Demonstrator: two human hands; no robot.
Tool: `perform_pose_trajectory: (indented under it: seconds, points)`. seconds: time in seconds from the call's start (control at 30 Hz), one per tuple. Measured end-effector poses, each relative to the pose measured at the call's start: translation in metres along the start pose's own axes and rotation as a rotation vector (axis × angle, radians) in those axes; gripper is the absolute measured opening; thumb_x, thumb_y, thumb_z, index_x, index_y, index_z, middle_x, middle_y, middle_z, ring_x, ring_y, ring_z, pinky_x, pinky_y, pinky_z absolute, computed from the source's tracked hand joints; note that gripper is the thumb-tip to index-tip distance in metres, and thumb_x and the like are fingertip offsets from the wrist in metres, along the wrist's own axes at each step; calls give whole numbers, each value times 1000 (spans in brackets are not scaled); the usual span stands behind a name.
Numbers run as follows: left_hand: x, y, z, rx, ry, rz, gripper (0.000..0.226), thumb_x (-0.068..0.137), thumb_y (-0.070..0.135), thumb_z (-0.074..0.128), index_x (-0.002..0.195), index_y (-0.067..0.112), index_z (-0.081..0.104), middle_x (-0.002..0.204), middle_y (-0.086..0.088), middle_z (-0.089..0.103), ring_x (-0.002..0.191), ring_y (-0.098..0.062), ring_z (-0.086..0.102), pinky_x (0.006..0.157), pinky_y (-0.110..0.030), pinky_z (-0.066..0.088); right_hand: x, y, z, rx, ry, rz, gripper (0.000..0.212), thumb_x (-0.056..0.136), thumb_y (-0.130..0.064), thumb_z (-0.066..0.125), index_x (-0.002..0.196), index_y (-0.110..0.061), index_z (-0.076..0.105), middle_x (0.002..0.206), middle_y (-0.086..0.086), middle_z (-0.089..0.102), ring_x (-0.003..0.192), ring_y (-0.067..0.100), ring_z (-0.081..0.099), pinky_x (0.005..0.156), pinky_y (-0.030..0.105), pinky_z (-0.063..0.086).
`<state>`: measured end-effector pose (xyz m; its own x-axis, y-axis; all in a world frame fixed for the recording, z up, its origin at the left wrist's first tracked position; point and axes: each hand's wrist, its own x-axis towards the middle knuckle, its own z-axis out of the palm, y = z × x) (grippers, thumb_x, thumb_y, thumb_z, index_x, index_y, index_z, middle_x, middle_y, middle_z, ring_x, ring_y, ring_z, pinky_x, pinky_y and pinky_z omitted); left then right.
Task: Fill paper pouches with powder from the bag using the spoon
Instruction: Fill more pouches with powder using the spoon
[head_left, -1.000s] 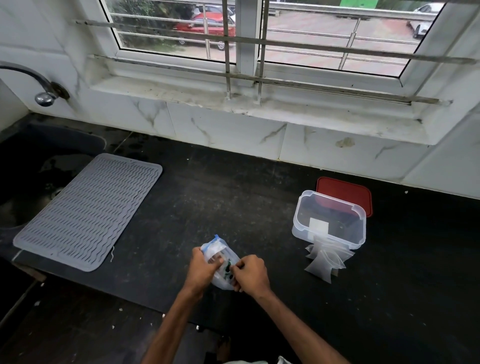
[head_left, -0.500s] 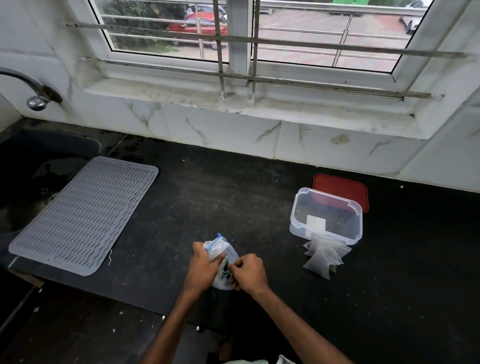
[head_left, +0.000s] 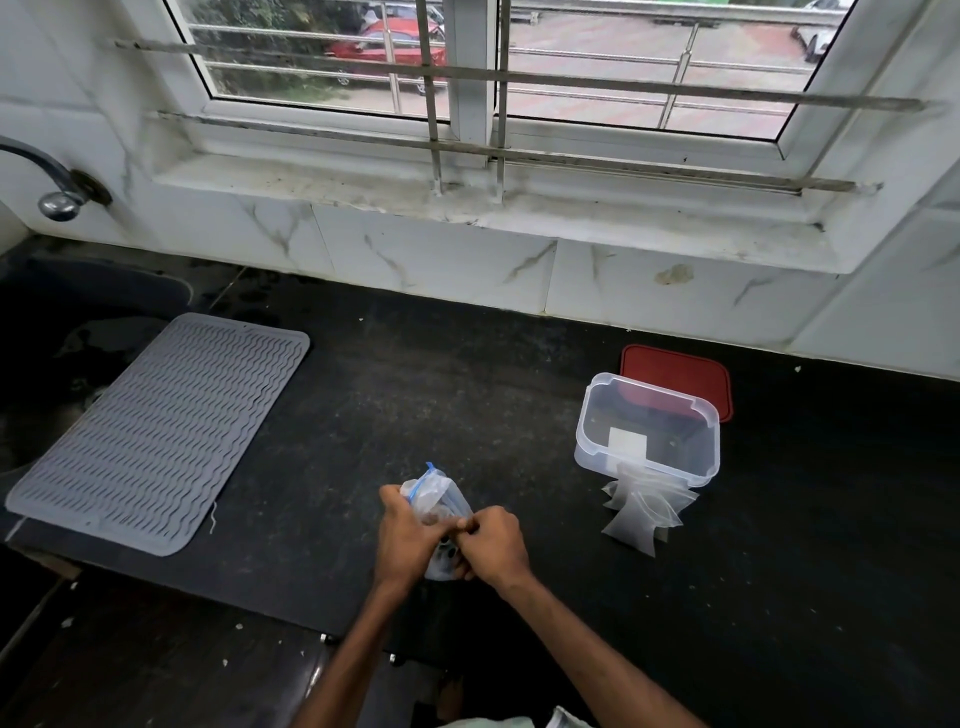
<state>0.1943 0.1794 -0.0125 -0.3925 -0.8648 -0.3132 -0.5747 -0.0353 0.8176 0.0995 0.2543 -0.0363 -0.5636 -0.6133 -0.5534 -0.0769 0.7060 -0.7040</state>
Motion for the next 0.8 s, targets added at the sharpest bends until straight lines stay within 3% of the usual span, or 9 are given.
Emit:
perform_pose_trajectory:
  seconds: [0.07,0.17,0.3,0.53,0.67,0.8]
  points:
    - [2,0,1,-24,-31,-2,68,68,24,89,111,13,38,92,12,53,80,1,54,63,-18,42,2,2,1,-8,3,9,17,89,-17,66,73,-13,71,68,7,73,56,14,71,56,32,61]
    - [1,0,0,-80,-45,-13,52,84,27,76,114,12,37,98,9,51,84,1,54,64,-12,43,5,3,2,-9,-1,3,16,87,-22,69,76,-10,73,71,6,74,62,15,73,63,39,63]
    - [3,-5,-4,-95,-83,-13,36,92,11,65,114,9,36,99,6,52,84,-1,55,59,-5,44,5,3,2,-10,-5,1,14,86,-21,70,75,-14,71,73,7,74,63,15,73,63,38,63]
    - [3,-11,-4,-69,-72,1,36,91,7,64,115,9,37,103,2,54,87,-4,57,66,-14,44,5,4,2,-3,-2,-4,17,86,-18,67,74,-8,73,67,7,73,56,16,72,57,38,62]
    - [4,-15,-7,-91,-68,9,40,89,7,66,116,10,36,106,0,54,91,-8,58,73,-21,48,3,1,-1,-2,-12,-13,15,90,-15,66,80,-7,73,67,7,73,52,13,70,49,27,58]
    - [3,-20,-11,-79,-51,-1,46,86,8,72,113,10,34,103,4,53,90,-5,57,70,-18,47,1,2,-5,13,-5,-19,18,90,-14,63,77,-6,73,62,8,72,52,16,71,53,33,61]
